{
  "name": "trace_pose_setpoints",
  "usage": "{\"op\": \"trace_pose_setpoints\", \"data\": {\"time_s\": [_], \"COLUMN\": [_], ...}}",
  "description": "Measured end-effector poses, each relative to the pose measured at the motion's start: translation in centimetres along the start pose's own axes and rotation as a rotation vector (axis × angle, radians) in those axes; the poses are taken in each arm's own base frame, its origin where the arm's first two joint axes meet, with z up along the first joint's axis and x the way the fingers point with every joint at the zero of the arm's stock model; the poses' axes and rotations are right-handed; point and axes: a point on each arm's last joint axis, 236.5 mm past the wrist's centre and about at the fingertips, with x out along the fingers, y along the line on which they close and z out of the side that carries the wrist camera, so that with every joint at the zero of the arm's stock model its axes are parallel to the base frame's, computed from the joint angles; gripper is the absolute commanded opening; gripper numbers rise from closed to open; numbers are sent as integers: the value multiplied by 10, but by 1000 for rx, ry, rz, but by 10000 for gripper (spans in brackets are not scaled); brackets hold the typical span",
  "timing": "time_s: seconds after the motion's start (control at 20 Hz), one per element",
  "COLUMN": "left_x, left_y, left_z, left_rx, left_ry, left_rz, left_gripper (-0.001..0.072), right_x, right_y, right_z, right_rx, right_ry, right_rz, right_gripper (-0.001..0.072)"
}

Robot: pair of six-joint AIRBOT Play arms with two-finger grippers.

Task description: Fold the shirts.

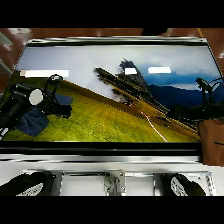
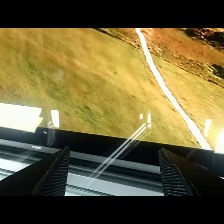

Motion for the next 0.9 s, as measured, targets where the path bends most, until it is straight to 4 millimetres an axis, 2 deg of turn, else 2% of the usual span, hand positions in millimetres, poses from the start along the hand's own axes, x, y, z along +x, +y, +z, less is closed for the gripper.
{"op": "trace_pose_setpoints", "data": {"time_s": [0.6, 0.8, 0.9], "left_x": [0, 0, 2], "left_y": [0, 0, -2], "left_z": [0, 0, 7], "left_rx": [0, 0, -1], "left_ry": [0, 0, -26], "left_rz": [0, 0, -7], "left_gripper": [697, 697, 697], "right_x": [0, 0, -1], "right_y": [0, 1, 5], "right_z": [0, 15, 20], "right_rx": [0, 6, 17], "right_ry": [-1, -62, -86], "right_rz": [0, 5, 23], "right_gripper": [674, 674, 674]}}
